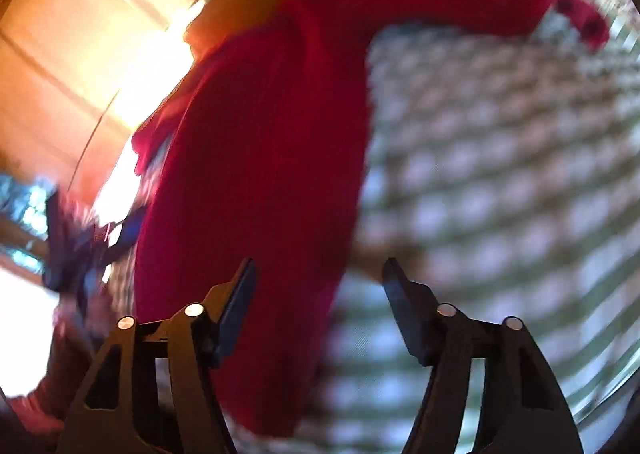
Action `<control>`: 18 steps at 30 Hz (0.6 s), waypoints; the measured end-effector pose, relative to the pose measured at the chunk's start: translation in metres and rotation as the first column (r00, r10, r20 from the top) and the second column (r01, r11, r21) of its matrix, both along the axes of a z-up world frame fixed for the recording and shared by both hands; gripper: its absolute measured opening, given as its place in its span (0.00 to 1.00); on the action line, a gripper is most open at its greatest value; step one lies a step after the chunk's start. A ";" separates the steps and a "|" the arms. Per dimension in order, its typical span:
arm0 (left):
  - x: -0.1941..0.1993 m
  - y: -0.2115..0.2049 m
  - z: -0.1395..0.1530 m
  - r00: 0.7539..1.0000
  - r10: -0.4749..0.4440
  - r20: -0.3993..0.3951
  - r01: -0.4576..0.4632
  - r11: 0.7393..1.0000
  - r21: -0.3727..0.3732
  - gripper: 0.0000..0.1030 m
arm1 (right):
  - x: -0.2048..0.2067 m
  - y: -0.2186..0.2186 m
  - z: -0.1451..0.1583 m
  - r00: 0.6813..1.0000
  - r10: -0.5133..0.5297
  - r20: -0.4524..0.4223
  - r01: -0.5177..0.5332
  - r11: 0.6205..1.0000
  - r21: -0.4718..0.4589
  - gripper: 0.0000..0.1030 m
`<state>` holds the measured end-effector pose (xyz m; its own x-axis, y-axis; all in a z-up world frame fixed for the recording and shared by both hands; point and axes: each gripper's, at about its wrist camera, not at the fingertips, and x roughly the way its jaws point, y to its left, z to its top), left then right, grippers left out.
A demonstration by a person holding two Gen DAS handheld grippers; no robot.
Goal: Fold small clothes
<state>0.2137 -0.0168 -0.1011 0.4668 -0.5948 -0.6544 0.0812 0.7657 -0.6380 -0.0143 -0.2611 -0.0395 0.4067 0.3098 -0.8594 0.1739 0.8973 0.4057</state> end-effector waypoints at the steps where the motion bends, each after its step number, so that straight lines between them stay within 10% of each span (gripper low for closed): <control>1: -0.001 -0.001 0.001 1.000 -0.001 -0.001 0.001 1.000 -0.004 0.15 | -0.002 0.007 0.002 1.000 0.018 0.009 -0.018 1.000 -0.006 0.43; 4: -0.006 0.001 0.017 0.999 -0.004 0.038 0.004 1.000 0.000 0.11 | 0.001 0.021 0.013 0.998 0.056 0.024 -0.055 0.998 -0.041 0.10; 12: -0.049 0.061 0.113 0.982 0.020 0.186 -0.032 0.998 0.058 0.09 | -0.003 0.017 0.101 0.964 0.131 0.233 -0.086 0.977 -0.195 0.08; 18: -0.088 0.112 0.126 0.993 0.054 0.109 -0.062 0.996 0.070 0.09 | -0.037 0.000 0.093 0.974 0.154 0.163 -0.112 0.964 -0.242 0.07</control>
